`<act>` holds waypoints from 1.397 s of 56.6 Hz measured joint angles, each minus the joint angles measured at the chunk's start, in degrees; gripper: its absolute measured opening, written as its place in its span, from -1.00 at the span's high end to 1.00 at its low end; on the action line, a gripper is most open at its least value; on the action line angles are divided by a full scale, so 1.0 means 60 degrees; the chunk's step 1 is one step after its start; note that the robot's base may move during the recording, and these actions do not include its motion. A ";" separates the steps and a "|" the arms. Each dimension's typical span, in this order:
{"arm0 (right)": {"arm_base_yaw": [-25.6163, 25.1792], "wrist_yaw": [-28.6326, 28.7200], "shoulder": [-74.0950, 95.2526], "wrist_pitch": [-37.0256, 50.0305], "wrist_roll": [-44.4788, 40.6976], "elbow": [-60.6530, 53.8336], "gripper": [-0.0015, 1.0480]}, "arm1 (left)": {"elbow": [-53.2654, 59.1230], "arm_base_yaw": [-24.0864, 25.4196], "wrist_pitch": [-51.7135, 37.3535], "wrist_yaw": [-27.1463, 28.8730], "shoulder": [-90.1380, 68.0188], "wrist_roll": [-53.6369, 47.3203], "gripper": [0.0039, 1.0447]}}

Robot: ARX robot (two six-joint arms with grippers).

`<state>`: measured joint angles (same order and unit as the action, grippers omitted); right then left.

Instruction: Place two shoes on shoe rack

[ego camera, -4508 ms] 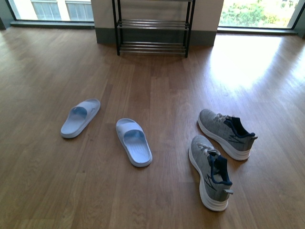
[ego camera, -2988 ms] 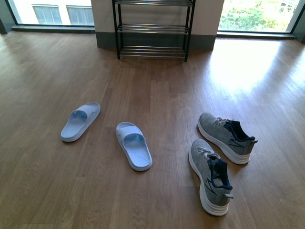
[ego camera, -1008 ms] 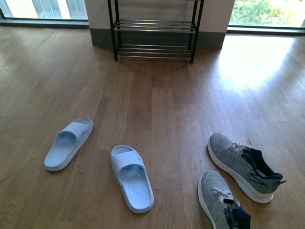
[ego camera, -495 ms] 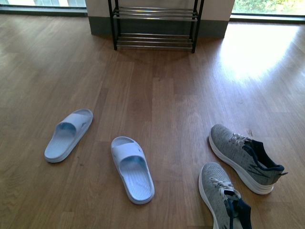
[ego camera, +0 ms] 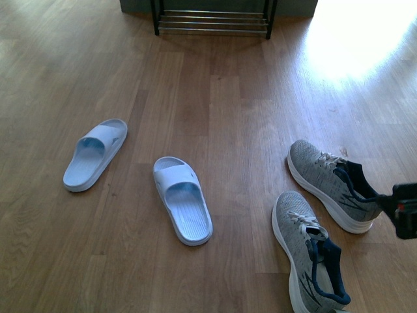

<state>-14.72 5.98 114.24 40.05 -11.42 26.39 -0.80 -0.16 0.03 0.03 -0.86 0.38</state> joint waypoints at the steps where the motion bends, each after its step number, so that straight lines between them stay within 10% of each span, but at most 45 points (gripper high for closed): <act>1: -0.0018 -0.0011 0.0186 0.0029 -0.0051 0.0051 -0.82 | 0.0000 0.0000 0.0000 0.0000 0.0000 0.0000 -0.83; 44: -0.0586 -0.0255 0.6725 -0.0579 -0.1260 0.3253 -0.82 | 0.0000 0.0000 0.0000 0.0000 0.0000 0.0000 -0.83; 79: -0.0521 0.0164 0.6073 -0.1049 -0.0729 0.3501 -0.82 | 0.0000 0.0000 0.0000 0.0000 0.0000 0.0000 -0.83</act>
<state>-17.85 6.96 150.67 33.76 -15.79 47.40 -0.80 -0.16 0.03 0.03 -0.86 0.38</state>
